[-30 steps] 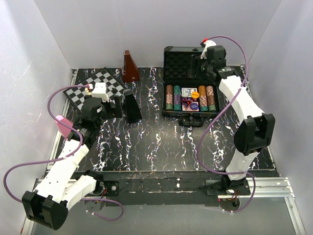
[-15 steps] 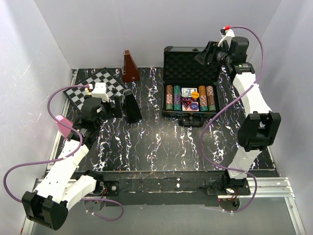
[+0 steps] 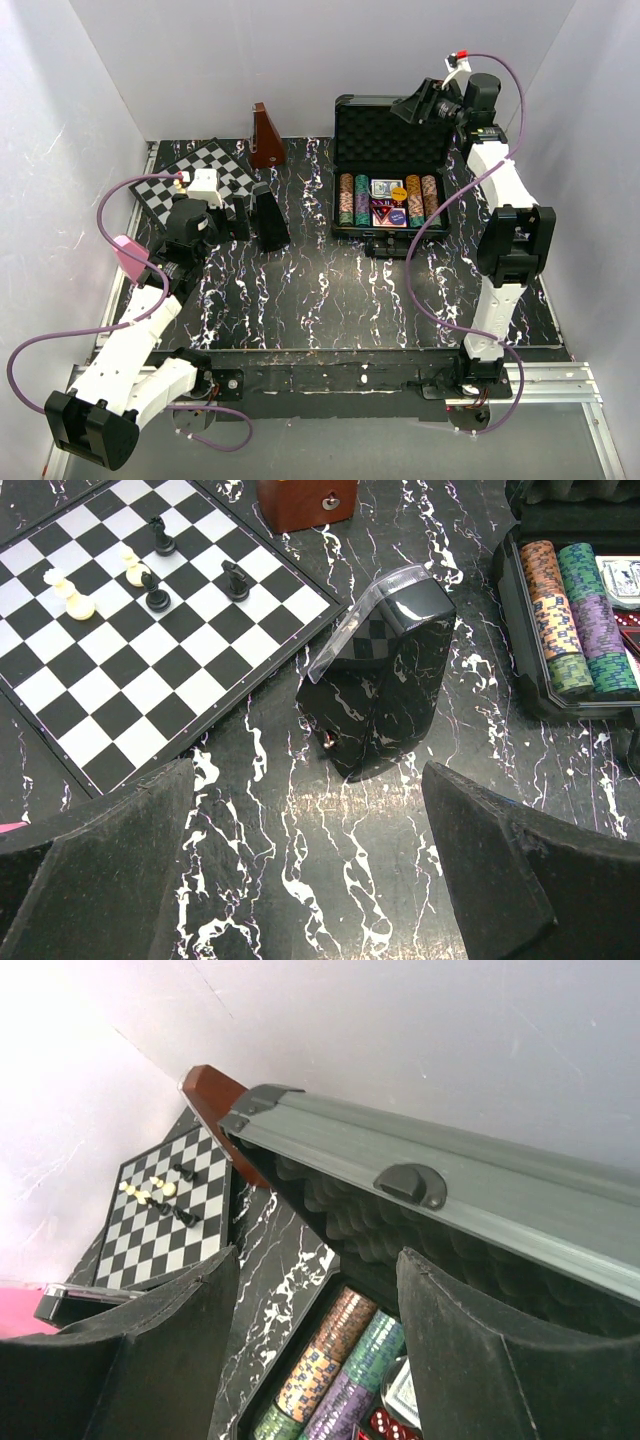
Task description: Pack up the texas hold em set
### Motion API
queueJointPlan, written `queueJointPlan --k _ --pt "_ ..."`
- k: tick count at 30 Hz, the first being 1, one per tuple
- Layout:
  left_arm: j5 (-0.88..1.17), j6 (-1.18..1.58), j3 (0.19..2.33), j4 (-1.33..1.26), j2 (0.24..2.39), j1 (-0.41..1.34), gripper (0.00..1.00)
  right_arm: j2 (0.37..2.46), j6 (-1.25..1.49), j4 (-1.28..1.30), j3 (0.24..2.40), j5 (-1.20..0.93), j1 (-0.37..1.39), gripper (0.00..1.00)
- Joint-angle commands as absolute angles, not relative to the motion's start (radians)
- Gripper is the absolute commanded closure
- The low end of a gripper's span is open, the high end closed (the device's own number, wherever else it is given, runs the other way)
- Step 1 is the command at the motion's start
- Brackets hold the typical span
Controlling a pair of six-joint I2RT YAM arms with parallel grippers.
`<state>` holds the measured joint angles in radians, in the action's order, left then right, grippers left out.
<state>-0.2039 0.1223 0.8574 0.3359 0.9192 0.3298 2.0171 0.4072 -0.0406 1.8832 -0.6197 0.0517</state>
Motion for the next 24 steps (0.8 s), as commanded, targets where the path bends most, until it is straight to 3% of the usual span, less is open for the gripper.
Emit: queueJointPlan --k 1,8,24 --pt "-0.225 0.109 0.856 0.327 0.899 0.331 0.02 2.016 0.440 -0.187 1.944 -0.644 0.045 0.29" --pt "-0.224 0.106 0.856 0.327 0.905 0.333 0.02 2.036 0.459 -0.221 1.953 -0.614 0.044 0.29" --pt "-0.218 0.106 0.857 0.325 0.914 0.331 0.02 2.206 0.446 -0.057 2.202 -0.589 0.044 0.30"
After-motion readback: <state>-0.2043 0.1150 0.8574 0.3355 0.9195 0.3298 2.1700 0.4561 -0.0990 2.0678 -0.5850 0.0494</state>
